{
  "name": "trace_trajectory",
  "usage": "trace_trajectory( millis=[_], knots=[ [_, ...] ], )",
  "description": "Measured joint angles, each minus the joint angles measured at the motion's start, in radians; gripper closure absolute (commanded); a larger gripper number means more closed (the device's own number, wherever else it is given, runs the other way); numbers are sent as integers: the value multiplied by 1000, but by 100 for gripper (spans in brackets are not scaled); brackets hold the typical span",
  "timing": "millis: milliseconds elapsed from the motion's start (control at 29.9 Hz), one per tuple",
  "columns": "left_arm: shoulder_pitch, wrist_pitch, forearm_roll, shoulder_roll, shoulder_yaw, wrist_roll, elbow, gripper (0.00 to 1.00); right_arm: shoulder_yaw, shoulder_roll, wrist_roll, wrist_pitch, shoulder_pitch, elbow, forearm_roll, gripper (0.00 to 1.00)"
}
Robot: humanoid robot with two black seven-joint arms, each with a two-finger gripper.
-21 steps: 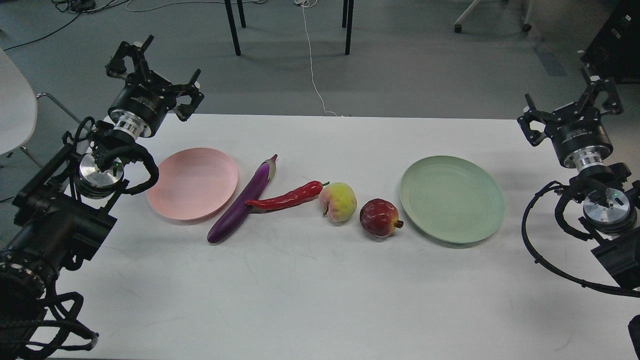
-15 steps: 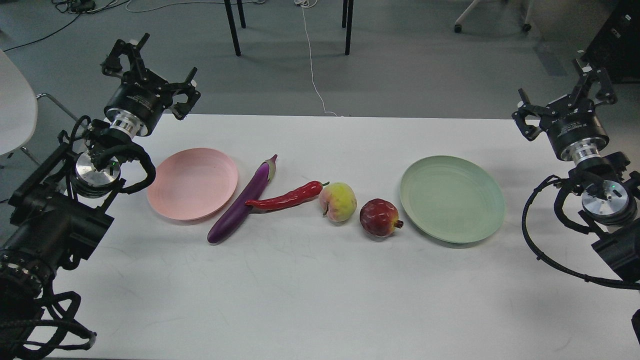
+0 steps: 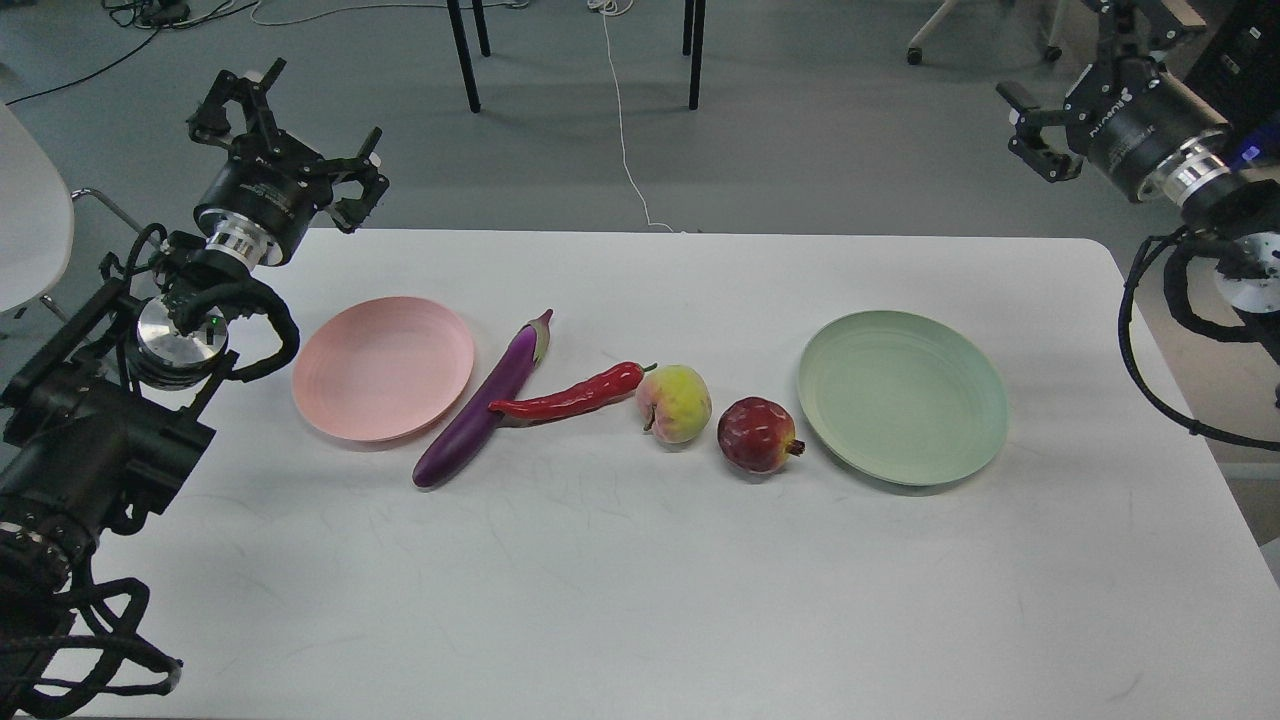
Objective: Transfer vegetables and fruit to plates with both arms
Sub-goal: 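Raise the right arm and move the right hand toward the red fruit, then grasp the red pomegranate with the right hand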
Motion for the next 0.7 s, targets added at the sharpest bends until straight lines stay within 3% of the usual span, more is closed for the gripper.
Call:
trace_trajectory(
  millis=[301, 702],
  knots=[
    [-4, 2, 9, 37, 14, 3, -8, 1, -476, 165, 17, 0, 319, 95, -396, 2],
    [0, -2, 10, 73, 16, 2, -13, 1, -892, 455, 91, -17, 429, 141, -864, 6]
  ],
)
